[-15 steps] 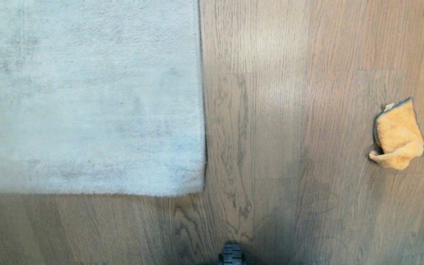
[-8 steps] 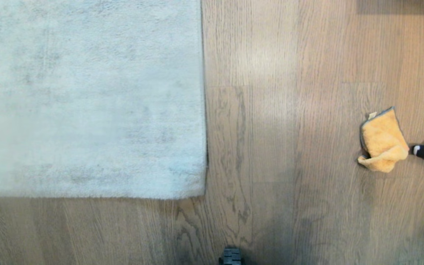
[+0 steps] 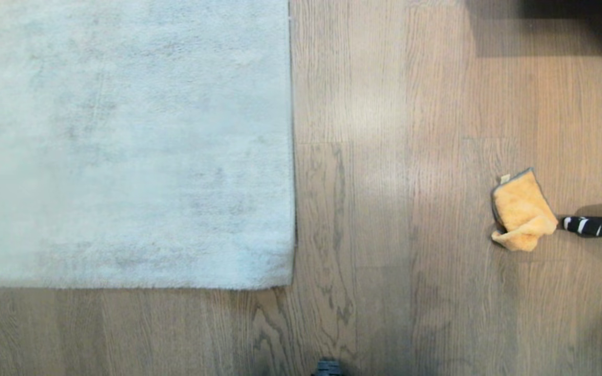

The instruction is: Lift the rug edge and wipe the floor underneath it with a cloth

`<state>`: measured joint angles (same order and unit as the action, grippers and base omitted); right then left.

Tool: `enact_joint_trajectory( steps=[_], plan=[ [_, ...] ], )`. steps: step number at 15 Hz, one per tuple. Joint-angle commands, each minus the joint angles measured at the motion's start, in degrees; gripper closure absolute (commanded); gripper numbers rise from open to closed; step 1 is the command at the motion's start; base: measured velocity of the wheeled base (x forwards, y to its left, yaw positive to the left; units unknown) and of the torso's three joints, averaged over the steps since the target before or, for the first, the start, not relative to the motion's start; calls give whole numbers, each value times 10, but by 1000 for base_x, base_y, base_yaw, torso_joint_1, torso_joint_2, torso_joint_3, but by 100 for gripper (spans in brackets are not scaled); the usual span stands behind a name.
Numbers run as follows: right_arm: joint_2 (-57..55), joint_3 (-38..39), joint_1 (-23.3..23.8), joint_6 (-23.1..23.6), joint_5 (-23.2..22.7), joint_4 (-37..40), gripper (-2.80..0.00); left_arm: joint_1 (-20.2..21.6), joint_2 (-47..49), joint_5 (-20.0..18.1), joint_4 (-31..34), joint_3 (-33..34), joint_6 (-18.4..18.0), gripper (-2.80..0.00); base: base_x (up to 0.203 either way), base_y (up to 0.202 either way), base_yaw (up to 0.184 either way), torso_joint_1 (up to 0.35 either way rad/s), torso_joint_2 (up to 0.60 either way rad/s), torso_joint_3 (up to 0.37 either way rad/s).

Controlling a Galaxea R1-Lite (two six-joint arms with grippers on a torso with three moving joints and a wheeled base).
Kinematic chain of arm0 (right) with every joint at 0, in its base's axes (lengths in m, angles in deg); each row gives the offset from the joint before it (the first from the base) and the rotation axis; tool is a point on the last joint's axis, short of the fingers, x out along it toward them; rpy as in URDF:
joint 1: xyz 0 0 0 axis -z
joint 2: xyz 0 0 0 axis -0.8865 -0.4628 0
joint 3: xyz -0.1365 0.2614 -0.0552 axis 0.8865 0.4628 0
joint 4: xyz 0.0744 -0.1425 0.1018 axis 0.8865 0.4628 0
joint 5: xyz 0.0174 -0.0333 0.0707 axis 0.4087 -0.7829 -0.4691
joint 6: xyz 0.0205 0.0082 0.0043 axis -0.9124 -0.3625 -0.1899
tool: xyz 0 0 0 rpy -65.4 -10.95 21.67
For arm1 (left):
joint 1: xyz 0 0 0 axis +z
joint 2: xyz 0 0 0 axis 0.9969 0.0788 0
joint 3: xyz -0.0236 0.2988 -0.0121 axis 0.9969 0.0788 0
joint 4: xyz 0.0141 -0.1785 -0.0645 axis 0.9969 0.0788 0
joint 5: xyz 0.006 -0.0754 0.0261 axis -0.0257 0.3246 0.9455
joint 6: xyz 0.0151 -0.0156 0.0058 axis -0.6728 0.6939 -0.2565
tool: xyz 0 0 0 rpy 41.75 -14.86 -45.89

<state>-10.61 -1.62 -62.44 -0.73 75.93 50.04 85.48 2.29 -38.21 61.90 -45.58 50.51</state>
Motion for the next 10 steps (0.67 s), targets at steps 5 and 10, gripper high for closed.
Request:
enact_joint_trajectory(
  steps=[5,10],
  plan=[
    [0,0,0,0,0,-1,0,0,0,0,0,0,-1,0,0,0,0,2,4,202],
    [0,0,0,0,0,-1,0,0,0,-1,-1,0,-1,0,0,0,0,4,3,202]
  ],
)
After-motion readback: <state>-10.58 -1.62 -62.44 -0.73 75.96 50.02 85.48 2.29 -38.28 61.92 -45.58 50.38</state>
